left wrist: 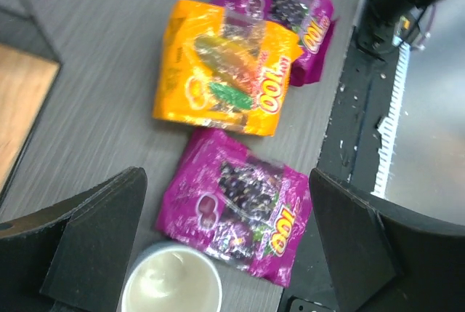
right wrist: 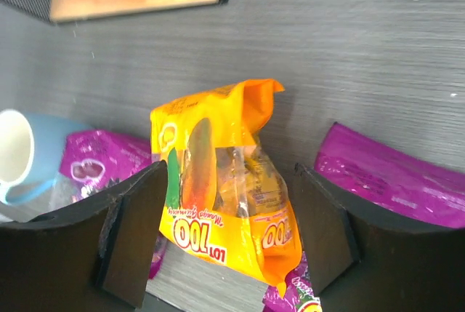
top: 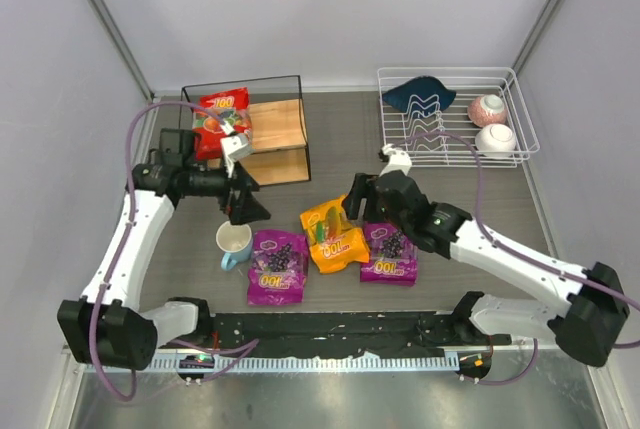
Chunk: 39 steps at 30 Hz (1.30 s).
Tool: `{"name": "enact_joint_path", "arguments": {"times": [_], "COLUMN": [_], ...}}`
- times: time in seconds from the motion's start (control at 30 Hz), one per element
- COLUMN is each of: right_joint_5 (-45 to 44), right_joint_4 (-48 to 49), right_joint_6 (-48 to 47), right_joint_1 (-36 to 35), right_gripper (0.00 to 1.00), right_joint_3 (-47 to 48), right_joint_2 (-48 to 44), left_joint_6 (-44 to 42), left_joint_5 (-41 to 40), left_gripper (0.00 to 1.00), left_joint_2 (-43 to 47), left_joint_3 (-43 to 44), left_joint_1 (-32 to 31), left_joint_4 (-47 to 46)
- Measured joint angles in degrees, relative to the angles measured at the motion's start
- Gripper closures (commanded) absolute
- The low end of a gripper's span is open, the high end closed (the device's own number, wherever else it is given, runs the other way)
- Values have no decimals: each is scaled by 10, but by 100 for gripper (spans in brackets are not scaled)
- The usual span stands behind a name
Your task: Place and organize the candy bags onto the shelf
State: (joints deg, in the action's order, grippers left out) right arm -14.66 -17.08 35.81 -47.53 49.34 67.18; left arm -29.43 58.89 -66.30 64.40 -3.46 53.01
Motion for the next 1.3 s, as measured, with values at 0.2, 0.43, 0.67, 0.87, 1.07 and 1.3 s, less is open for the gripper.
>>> {"name": "enact_joint_path", "arguments": {"times": [0.2,0.43,0.67,0.87,1.07,1.3], "right_joint_5": [-59,-75,-80,-86,-93,-98], "right_joint_4": [10,15,16,17,16,14], "right_joint_6": [55,96,102,110,120,127], "right_joint_1": [0,0,0,0,0,0], "right_gripper": [25,24,24,24,24,29], "right_joint_3": [-35,-85,-101,-111,-134,-154], "right_joint_2": [-79,-112,-130,-141,-162,-195], "left_joint_6": [25,56,68,77,82,88], "left_joint_5": [-52,-117,-162,-181,-188,-181], "left_gripper": [0,0,0,0,4,31], "left_joint_2": [-57,-162,-252,-293,-308,-330], "left_joint_3": [11,11,11,7,1,1], "left_joint_1": [-140,-203,-212,-241,-266,-283], "left_joint_4": [-50,-147,-231,-276,-305,-312]}}
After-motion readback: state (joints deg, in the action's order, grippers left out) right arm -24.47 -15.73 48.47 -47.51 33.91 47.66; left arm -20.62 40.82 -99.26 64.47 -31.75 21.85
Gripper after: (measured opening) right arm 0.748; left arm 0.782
